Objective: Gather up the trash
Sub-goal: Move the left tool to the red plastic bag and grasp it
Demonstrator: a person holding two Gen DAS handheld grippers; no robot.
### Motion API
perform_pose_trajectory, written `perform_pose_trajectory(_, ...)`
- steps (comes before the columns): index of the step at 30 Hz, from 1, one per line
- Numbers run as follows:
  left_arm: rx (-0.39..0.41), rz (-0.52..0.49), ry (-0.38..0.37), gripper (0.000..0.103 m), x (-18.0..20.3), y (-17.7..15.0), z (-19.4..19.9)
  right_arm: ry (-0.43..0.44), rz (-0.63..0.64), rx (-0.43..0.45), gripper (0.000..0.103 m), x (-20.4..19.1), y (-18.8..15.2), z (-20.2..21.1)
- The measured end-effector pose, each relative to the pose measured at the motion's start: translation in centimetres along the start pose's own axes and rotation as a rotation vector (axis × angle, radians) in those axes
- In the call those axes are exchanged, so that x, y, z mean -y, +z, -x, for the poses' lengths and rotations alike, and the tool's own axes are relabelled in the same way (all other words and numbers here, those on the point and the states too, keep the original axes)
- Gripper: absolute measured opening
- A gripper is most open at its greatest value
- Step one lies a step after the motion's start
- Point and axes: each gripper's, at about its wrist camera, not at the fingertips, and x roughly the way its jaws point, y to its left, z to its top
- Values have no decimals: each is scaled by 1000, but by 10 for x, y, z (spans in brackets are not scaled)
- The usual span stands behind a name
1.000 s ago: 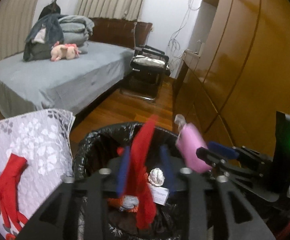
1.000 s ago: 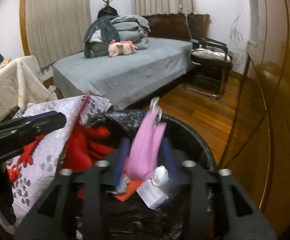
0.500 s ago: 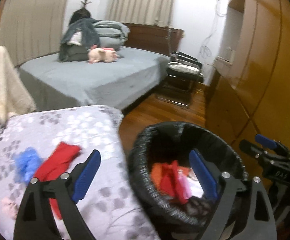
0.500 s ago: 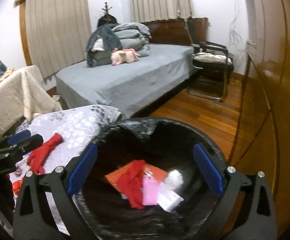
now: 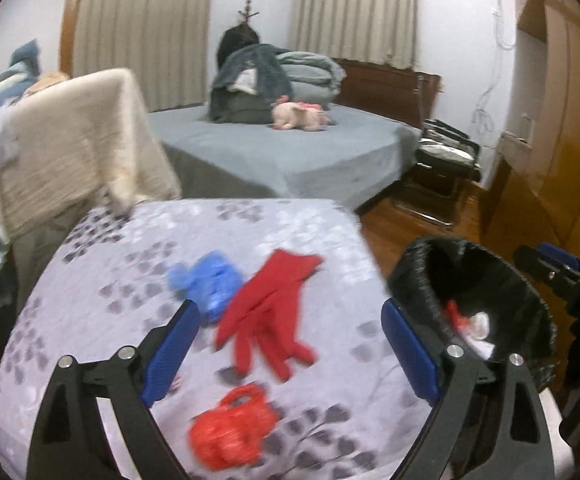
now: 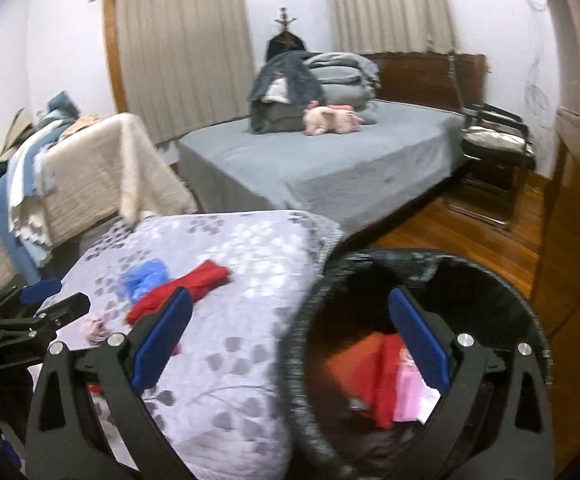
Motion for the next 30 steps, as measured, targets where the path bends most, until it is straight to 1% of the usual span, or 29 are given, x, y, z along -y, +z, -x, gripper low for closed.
perform_pose_trajectory(4,-21,36,42,90,-26,-17,5,64,16,-18,96,-29,-8,-12)
perform_pose_trajectory(9,-40,59,76,89,-45,-40,7,104,62,-41,96,-55,-18,-26)
perform_pose_trajectory(13,-56,72,75,89,-53,-54,3,121,87,-59,96,-67,-28,-34)
perform_pose_trajectory(18,-100,76,60,84,-55,-71,-13,118,98,-74,96,-69,-34,-42)
perform_pose_trajectory(27,-161,86,41,82,-52,-87,-38,111,119,-104,96,-74,-39,-55)
perform_pose_trajectory(30,-187,98,26,79,-53,-92,-46,111,131,-113,96,-76,-40,-58)
